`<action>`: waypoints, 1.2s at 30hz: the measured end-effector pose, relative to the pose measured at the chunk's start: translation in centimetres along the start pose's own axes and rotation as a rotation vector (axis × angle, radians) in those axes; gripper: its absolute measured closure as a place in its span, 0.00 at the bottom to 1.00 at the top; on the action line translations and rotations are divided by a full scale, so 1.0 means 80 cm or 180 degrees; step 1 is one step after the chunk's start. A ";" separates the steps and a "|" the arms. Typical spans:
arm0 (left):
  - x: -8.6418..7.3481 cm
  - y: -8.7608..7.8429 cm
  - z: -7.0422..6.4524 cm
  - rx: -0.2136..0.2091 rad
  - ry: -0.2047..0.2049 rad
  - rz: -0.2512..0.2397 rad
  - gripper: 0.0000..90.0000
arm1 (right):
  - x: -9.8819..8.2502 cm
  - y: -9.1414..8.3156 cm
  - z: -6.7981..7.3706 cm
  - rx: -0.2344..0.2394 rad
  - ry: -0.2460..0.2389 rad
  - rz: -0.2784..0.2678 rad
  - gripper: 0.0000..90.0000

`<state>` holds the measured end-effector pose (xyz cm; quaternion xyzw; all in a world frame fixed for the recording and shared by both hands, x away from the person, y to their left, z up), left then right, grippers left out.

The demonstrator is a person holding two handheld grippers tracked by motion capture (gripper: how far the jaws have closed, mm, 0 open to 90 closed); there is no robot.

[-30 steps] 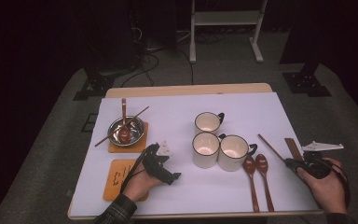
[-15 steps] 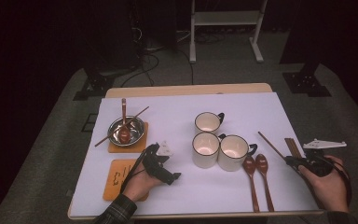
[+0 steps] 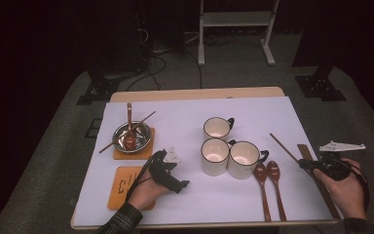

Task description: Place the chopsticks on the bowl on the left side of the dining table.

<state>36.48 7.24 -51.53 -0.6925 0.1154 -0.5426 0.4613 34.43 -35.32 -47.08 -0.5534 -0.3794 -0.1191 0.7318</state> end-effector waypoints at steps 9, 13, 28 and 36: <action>0.006 -0.013 0.007 0.0023 -0.0026 -0.0064 0.00 | 0.008 -0.003 -0.001 0.0031 0.0009 -0.0028 0.95; 0.007 -0.021 0.012 0.0029 -0.0057 -0.0087 0.00 | 0.014 -0.003 0.000 0.0049 0.0000 -0.0043 0.95; 0.017 -0.039 0.021 -0.0046 -0.0046 -0.0182 0.00 | 0.035 -0.002 0.005 0.0129 -0.0026 -0.0101 0.95; 0.021 -0.046 0.023 -0.0113 0.0006 -0.0198 0.00 | 0.045 -0.003 0.008 0.0172 -0.0063 -0.0126 0.95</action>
Point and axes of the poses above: each handheld gripper's, and its own axes: y roughly forward along the jaws, x roughly out of its top, z roughly to its left, the point moved 8 cm from there along y, roughly forward along the jaws, and after that the axes turned 1 degree about z, right-handed, at the moved point
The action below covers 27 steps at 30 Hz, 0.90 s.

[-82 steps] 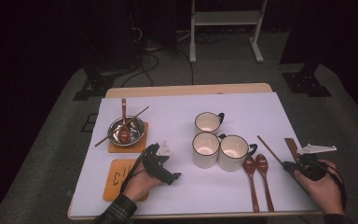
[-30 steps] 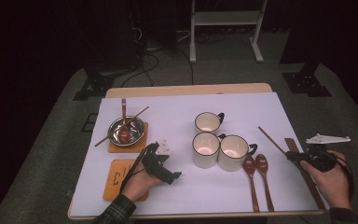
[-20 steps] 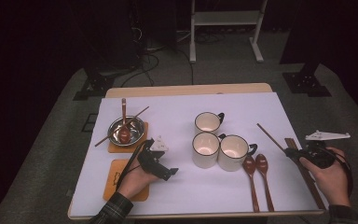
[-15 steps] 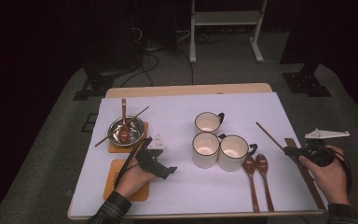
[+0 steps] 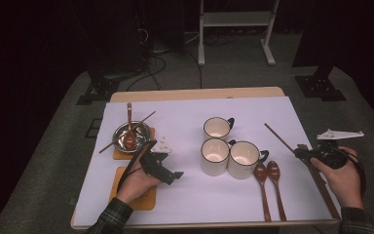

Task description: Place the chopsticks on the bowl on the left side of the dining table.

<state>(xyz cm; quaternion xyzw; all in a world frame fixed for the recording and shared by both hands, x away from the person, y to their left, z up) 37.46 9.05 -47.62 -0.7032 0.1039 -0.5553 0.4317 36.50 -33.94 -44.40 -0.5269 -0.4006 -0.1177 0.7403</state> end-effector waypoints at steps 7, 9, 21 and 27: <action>0.007 -0.006 0.006 -0.0040 -0.0003 -0.0039 0.00 | 0.005 0.003 0.004 0.0041 -0.0025 0.0012 0.95; 0.010 -0.009 0.008 -0.0051 0.0000 -0.0052 0.00 | 0.008 0.004 0.005 0.0055 -0.0036 0.0002 0.95; 0.031 -0.027 0.020 -0.0053 0.0008 -0.0171 0.00 | 0.023 0.004 0.008 0.0099 -0.0067 -0.0024 0.95; 0.035 -0.031 0.024 -0.0084 0.0017 -0.0184 0.00 | 0.029 0.008 0.009 0.0137 -0.0077 -0.0032 0.95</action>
Point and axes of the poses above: each handheld gripper's, and its own axes: y roughly forward along the jaws, x roughly out of its top, z roughly to its left, the point moved 8 cm from there along y, roughly forward along the jaws, and after that the axes turned 1 degree about z, right-handed, at the moved point
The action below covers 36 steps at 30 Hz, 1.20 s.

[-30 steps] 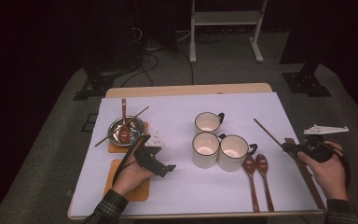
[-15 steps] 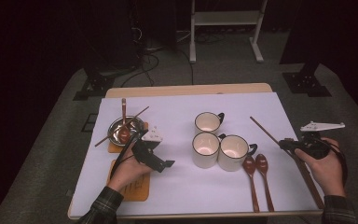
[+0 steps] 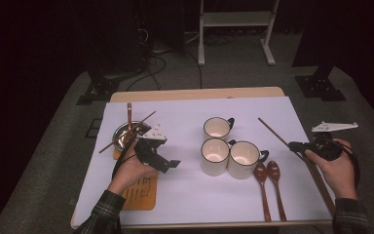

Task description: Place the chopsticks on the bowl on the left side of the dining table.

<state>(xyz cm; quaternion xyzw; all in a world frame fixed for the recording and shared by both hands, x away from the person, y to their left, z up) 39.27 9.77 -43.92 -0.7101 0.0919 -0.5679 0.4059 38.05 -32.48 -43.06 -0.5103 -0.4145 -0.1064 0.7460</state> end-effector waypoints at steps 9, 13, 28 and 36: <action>0.003 0.000 0.004 -0.0069 0.0002 0.0023 0.00 | 0.013 0.000 0.004 0.0054 -0.0056 -0.0027 0.95; 0.006 0.000 0.005 -0.0105 0.0037 0.0033 0.00 | 0.020 0.000 0.007 0.0082 -0.0088 -0.0042 0.95; 0.021 -0.004 0.010 -0.0299 0.0160 -0.0010 0.00 | 0.040 0.003 0.018 0.0238 -0.0231 -0.0087 0.95; 0.025 -0.009 0.016 -0.0384 0.0233 -0.0047 0.00 | 0.047 0.009 0.025 0.0317 -0.0325 -0.0083 0.95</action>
Point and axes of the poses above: each handheld gripper's, and its own axes: y roughly forward along the jaws, x roughly out of its top, z roughly to its left, the point moved 8 cm from there along y, roughly forward along the jaws, and after that the axes turned 1 degree about z, right-handed, at the moved point
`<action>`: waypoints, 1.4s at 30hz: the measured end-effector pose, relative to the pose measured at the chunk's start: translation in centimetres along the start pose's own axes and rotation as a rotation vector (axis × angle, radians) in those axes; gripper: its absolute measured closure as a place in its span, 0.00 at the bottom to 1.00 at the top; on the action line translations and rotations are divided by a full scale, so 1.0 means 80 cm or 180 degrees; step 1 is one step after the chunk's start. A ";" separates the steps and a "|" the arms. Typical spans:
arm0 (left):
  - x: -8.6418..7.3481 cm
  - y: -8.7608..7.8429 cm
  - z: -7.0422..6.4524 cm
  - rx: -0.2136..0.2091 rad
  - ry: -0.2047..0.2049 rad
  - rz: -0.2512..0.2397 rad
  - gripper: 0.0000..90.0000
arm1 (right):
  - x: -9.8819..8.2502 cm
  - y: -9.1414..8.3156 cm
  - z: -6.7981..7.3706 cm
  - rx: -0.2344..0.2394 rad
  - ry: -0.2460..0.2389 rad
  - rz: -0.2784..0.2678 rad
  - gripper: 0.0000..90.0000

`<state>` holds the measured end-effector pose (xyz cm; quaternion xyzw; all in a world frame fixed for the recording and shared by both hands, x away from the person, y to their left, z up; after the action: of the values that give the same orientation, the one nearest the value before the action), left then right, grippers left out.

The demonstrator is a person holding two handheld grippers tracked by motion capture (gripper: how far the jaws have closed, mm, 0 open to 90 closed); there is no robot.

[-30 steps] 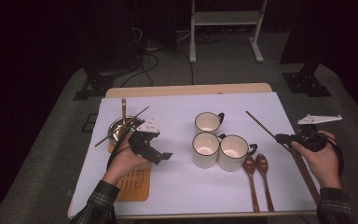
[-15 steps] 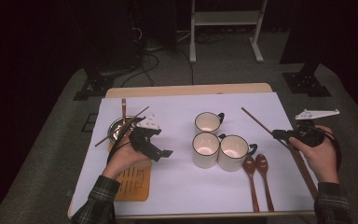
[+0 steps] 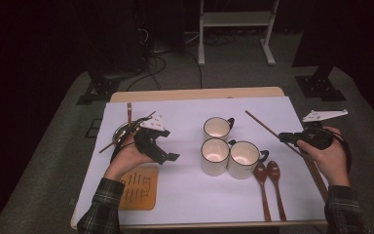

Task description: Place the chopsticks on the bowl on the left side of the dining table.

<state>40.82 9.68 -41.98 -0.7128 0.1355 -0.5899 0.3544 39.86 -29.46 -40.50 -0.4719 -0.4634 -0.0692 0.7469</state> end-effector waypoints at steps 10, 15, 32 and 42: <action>-0.001 -0.005 0.000 -0.0009 0.0030 0.0030 0.00 | 0.010 0.010 0.012 0.0106 -0.0109 0.0017 0.95; -0.001 -0.007 -0.002 -0.0042 0.0065 0.0051 0.00 | 0.015 0.012 0.018 0.0160 -0.0143 0.0017 0.95; 0.003 -0.012 -0.007 -0.0074 0.0105 0.0051 0.00 | 0.030 0.029 0.042 0.0325 -0.0322 0.0077 0.95; 0.005 -0.014 -0.009 -0.0080 0.0134 0.0064 0.00 | 0.036 0.041 0.054 0.0425 -0.0409 0.0120 0.95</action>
<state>39.97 9.96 -40.93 -0.7032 0.1575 -0.5995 0.3483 40.54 -23.37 -39.87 -0.4332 -0.5049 0.0063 0.7466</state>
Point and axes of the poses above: each handheld gripper's, and its own axes: y roughly forward along the jaws, x roughly out of its top, z roughly to its left, the point moved 8 cm from there along y, roughly forward along the jaws, and after that the axes turned 1 degree about z, right-handed, at the moved point
